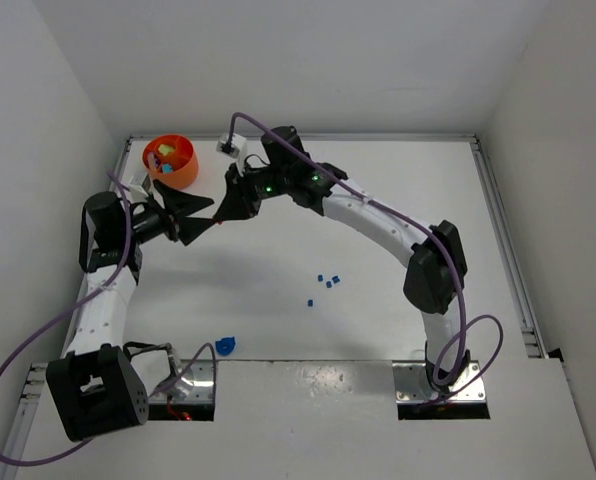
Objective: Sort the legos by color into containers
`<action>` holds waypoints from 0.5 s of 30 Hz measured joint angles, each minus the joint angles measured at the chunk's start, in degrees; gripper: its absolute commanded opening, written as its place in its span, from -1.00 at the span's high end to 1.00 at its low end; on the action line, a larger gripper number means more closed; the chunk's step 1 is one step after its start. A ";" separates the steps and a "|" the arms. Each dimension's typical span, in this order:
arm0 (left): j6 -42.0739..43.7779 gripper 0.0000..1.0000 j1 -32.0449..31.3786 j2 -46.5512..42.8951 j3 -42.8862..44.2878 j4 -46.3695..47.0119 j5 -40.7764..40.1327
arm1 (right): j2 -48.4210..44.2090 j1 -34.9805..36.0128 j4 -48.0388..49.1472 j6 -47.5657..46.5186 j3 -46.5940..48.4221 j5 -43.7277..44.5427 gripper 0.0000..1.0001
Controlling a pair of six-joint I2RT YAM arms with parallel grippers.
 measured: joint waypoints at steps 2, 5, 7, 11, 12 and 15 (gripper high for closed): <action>-1.18 -0.45 0.00 0.00 -0.55 0.42 -0.17 | 0.00 0.00 1.16 0.79 1.14 -0.20 1.00; -3.02 -0.45 0.02 -0.04 -1.90 0.76 -0.31 | 0.00 0.00 2.40 1.84 1.99 -0.59 1.00; -4.72 -0.39 0.02 -0.24 -2.62 1.36 -0.46 | 0.00 0.00 2.40 2.34 2.08 -0.61 1.00; -8.26 -0.31 0.02 -0.74 -4.02 3.23 -0.44 | 0.13 0.00 2.29 2.86 2.12 -0.52 1.00; -9.11 -0.26 0.02 -0.92 -4.28 3.48 -0.46 | 0.22 0.00 2.29 2.91 2.16 -0.52 1.00; -12.02 -0.26 -0.07 -1.27 -4.96 4.26 -0.50 | 0.52 0.00 2.23 3.10 2.25 -0.09 1.00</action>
